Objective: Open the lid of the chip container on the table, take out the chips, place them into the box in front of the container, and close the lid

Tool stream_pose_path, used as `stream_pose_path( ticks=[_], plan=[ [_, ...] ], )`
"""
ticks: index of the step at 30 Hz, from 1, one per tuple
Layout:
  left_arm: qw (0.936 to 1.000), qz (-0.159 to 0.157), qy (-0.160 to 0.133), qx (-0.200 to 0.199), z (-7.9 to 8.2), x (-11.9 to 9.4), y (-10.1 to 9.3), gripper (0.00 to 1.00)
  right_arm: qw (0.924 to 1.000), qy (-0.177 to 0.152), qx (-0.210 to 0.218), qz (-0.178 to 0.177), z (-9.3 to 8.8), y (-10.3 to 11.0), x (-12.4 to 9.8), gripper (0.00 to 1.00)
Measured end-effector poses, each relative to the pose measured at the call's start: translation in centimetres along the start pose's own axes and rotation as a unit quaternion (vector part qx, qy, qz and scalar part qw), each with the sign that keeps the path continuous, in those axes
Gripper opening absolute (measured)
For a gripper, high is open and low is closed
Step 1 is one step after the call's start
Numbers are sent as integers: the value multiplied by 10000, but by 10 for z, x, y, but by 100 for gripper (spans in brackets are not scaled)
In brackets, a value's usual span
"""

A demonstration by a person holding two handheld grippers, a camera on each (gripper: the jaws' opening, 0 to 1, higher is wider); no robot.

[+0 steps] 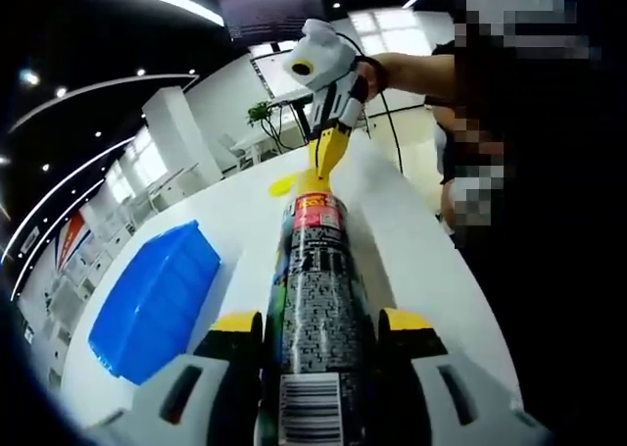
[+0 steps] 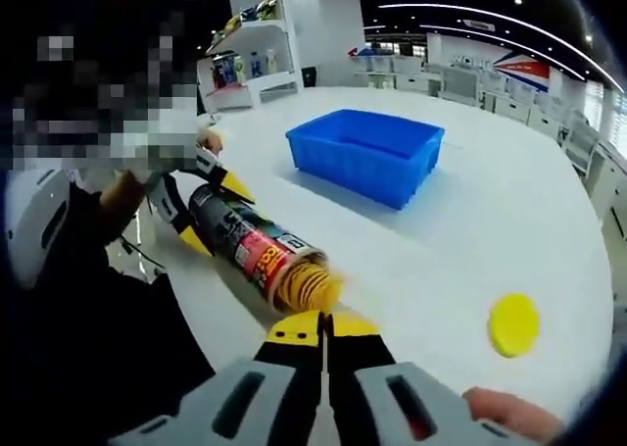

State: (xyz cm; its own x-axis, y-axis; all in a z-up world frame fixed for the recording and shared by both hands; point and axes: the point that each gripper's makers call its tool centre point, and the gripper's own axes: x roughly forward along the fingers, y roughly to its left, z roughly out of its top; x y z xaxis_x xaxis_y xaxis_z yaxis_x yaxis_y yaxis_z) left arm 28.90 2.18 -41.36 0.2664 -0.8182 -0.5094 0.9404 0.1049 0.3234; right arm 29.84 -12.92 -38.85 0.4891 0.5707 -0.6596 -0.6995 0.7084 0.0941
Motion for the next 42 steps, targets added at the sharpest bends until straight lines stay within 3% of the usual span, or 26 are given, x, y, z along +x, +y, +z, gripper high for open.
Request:
stream_pose_path(
  ticks=[28,32,37,42],
  plan=[
    [10000,8,71,19,-1,0,0,48,9987,-158,-345,-332,20,-3,-23,1],
    [10000,8,78,22,-1,0,-1,48,9963,-317,-569,-556,37,-7,-32,1],
    [10000,12,74,22,0,0,-1,48,9877,-460,-1095,-1021,64,-15,-44,1],
    [10000,9,82,18,0,0,0,48,9810,-589,-1426,-1179,91,-13,-49,1]
  ],
)
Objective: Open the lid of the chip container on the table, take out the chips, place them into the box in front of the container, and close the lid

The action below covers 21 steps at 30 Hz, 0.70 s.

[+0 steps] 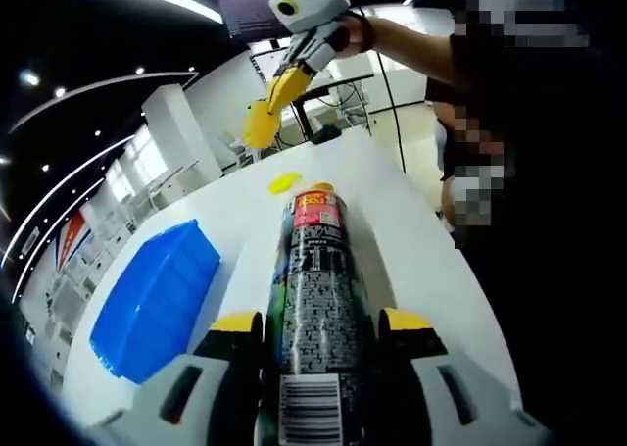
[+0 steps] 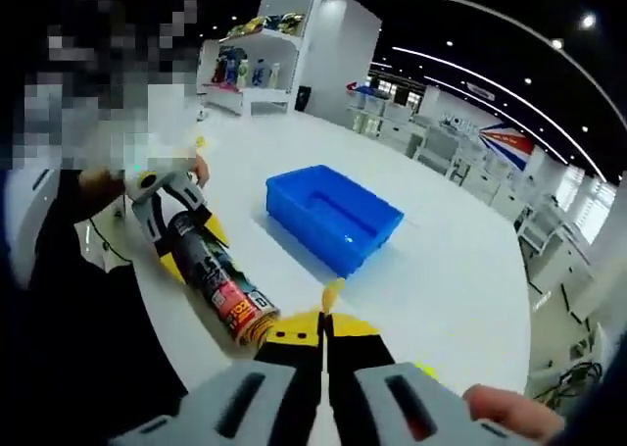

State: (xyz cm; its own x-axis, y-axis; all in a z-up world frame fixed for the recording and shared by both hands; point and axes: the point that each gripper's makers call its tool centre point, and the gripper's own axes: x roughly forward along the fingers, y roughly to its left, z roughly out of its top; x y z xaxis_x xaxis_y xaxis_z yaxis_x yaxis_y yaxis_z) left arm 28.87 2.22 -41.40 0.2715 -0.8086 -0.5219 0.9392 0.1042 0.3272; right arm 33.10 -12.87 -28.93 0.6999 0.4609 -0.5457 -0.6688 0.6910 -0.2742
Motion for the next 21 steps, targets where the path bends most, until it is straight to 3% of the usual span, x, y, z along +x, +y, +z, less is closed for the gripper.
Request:
stream_pose_path(
  ticks=[8,12,21],
  plan=[
    [10000,0,56,23,0,0,0,48,9948,-362,-791,-539,45,-18,5,1],
    [10000,3,43,11,0,0,1,48,9873,-718,-1118,-871,76,-30,11,1],
    [10000,8,40,14,0,0,0,48,9767,-1199,-1473,-1000,132,-41,32,1]
  ],
)
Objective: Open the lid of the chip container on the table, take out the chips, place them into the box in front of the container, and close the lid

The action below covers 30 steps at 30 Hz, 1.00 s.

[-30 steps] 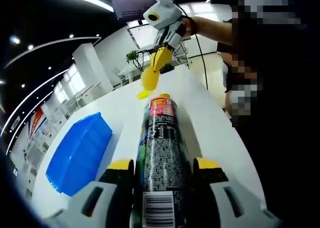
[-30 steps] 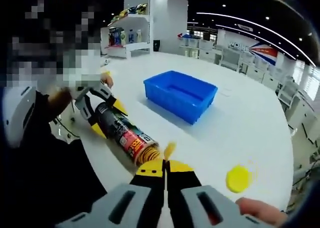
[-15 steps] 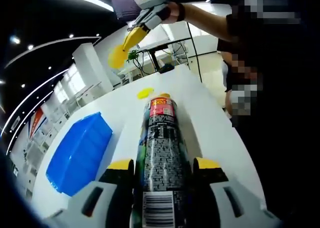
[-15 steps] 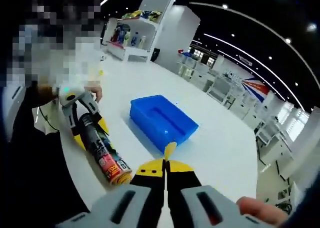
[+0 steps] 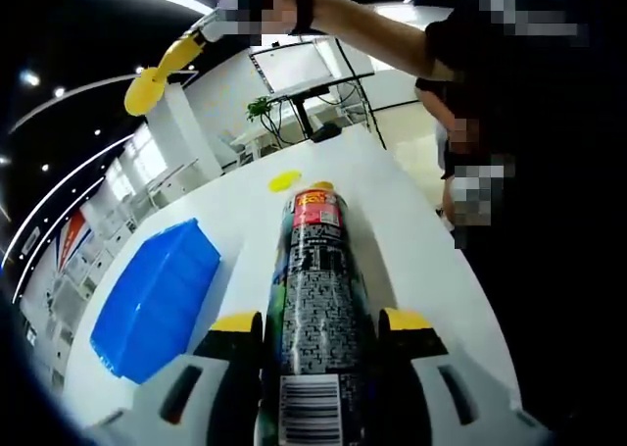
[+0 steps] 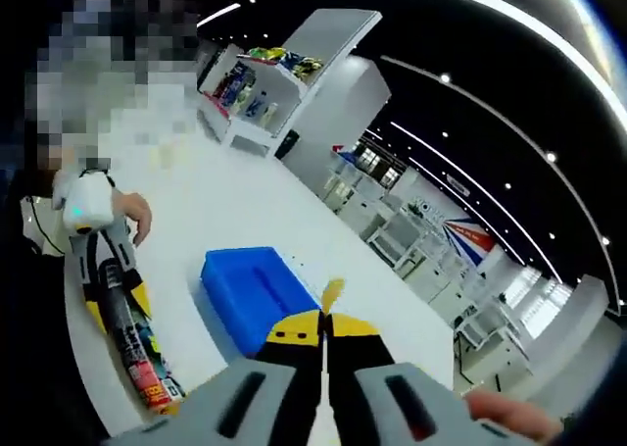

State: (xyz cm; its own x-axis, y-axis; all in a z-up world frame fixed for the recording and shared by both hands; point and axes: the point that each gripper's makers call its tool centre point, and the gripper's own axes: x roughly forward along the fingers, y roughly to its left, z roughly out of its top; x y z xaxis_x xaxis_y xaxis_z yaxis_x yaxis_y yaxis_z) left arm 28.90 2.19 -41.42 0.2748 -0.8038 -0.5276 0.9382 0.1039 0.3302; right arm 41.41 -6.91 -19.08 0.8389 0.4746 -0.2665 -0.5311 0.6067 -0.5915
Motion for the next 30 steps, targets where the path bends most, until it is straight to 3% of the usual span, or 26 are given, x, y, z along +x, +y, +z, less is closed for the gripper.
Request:
stream_pose_path(
  ticks=[11,16,20,25,30],
  plan=[
    [10000,13,8,9,0,0,0,48,9996,-110,-179,205,18,1,76,1],
    [10000,14,8,3,1,0,0,48,9988,-60,-202,433,13,12,113,1],
    [10000,12,17,-9,1,0,0,48,9947,237,-382,922,-10,44,147,1],
    [10000,25,32,-7,1,0,-1,48,9895,666,-821,982,-47,69,185,1],
    [10000,50,68,31,1,-1,-1,48,9838,1045,-810,1209,-86,93,211,1]
  ],
)
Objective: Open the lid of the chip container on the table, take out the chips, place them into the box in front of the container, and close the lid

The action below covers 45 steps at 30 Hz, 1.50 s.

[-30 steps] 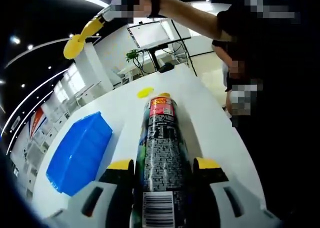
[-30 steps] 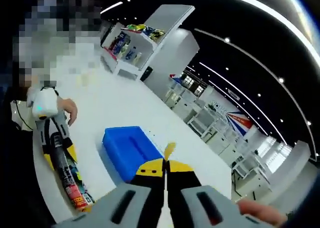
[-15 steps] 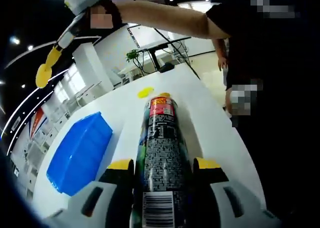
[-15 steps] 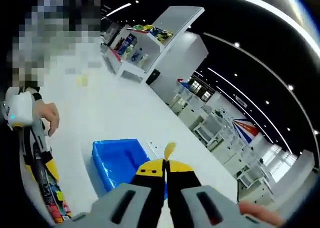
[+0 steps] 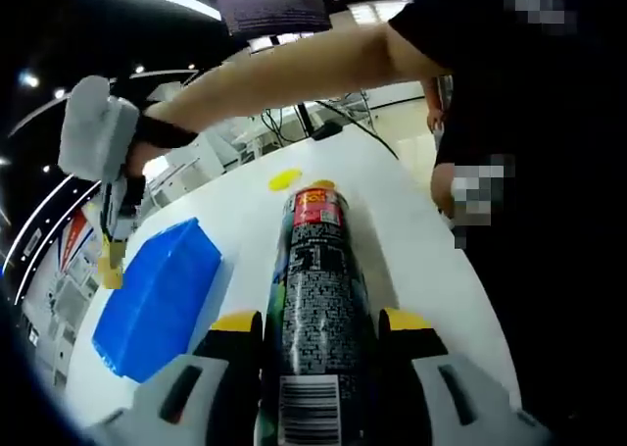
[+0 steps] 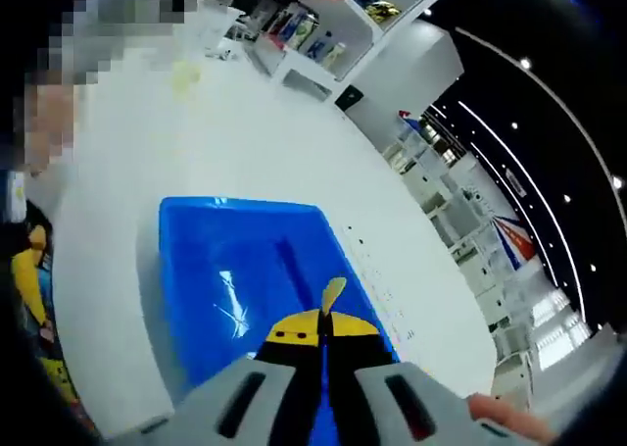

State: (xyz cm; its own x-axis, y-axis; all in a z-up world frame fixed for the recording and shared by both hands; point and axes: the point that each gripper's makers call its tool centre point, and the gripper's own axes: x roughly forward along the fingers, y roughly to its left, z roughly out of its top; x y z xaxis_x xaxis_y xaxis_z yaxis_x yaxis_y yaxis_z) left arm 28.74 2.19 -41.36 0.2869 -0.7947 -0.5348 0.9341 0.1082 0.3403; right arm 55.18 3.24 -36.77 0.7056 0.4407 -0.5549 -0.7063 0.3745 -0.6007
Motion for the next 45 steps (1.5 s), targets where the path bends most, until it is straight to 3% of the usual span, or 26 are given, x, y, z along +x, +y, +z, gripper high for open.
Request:
stream_pose_path(
  ticks=[5,8,10,13,34,45],
  plan=[
    [10000,32,-10,15,-1,0,0,49,9993,284,-232,121,-28,12,19,1],
    [10000,32,-10,-3,-1,-1,0,49,9992,291,-153,230,-35,8,23,1],
    [10000,33,-10,-10,-1,-1,0,49,9992,262,-78,297,-37,9,23,1],
    [10000,50,-32,-19,-1,-1,0,49,9988,-30,-107,471,-32,13,21,1],
    [9999,114,12,-16,-4,0,1,51,9975,46,257,657,-43,24,12,5],
    [9999,125,91,24,-6,2,2,51,9973,78,378,617,-48,18,13,9]
  ],
)
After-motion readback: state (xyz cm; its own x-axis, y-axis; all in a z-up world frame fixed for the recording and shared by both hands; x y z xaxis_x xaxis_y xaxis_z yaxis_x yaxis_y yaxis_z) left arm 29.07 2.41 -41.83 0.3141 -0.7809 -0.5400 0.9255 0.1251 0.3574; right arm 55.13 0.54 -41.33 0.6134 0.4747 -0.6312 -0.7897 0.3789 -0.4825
